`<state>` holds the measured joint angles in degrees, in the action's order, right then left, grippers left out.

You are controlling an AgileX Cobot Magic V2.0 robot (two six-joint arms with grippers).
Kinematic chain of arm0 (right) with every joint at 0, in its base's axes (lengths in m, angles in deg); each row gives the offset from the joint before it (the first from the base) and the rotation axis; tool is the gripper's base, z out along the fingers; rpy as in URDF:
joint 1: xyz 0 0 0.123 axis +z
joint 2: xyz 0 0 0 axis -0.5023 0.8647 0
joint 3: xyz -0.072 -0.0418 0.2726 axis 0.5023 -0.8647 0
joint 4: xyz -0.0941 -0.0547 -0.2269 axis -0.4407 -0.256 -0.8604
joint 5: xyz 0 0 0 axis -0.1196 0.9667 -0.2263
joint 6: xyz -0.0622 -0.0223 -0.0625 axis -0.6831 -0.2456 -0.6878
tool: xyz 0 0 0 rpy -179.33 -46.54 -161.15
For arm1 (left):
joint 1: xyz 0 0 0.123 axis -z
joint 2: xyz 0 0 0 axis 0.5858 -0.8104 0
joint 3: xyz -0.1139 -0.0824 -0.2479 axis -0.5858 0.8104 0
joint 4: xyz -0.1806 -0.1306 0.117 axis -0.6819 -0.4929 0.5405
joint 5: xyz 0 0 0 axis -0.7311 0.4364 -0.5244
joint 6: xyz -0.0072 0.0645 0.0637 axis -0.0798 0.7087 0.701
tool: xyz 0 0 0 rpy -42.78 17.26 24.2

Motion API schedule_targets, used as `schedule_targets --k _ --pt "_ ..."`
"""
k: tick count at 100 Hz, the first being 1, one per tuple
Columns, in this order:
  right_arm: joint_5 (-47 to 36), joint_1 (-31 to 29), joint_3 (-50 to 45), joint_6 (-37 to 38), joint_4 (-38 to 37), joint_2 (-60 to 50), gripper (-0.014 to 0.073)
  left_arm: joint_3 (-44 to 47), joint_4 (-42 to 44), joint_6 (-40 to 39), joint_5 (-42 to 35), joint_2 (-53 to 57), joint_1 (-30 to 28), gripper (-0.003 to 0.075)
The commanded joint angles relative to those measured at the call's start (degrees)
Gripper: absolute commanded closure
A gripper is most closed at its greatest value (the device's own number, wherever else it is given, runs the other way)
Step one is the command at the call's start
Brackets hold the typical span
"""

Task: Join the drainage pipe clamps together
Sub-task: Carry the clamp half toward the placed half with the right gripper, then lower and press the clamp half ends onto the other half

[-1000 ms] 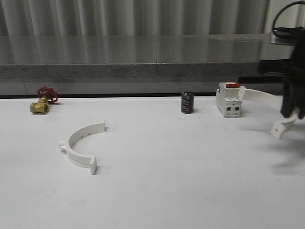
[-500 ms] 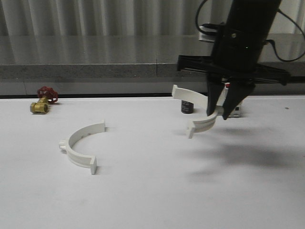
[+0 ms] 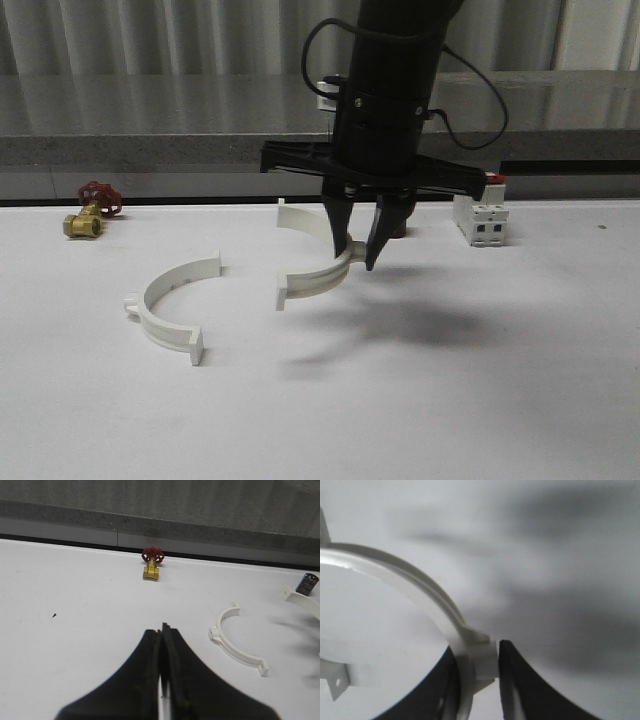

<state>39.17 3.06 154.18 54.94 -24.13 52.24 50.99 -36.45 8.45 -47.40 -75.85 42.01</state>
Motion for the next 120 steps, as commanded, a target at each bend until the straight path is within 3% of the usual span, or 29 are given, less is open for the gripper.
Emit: schedule_targets --k 1,46,120 --pt "0.0 1.4 3.6 0.7 -0.5 -1.8 0.0621 -1.4 0.0 0.1 -4.3 -0.6 -0.2 0.0741" --pt "0.4 2.8 9.3 5.0 -1.0 4.4 0.0621 -1.4 0.0 0.1 -4.3 -0.6 -0.2 0.0741" --pt "-1.6 3.8 13.5 5.2 0.4 7.7 0.0621 -1.4 0.0 0.1 -4.3 -0.6 -0.2 0.0741"
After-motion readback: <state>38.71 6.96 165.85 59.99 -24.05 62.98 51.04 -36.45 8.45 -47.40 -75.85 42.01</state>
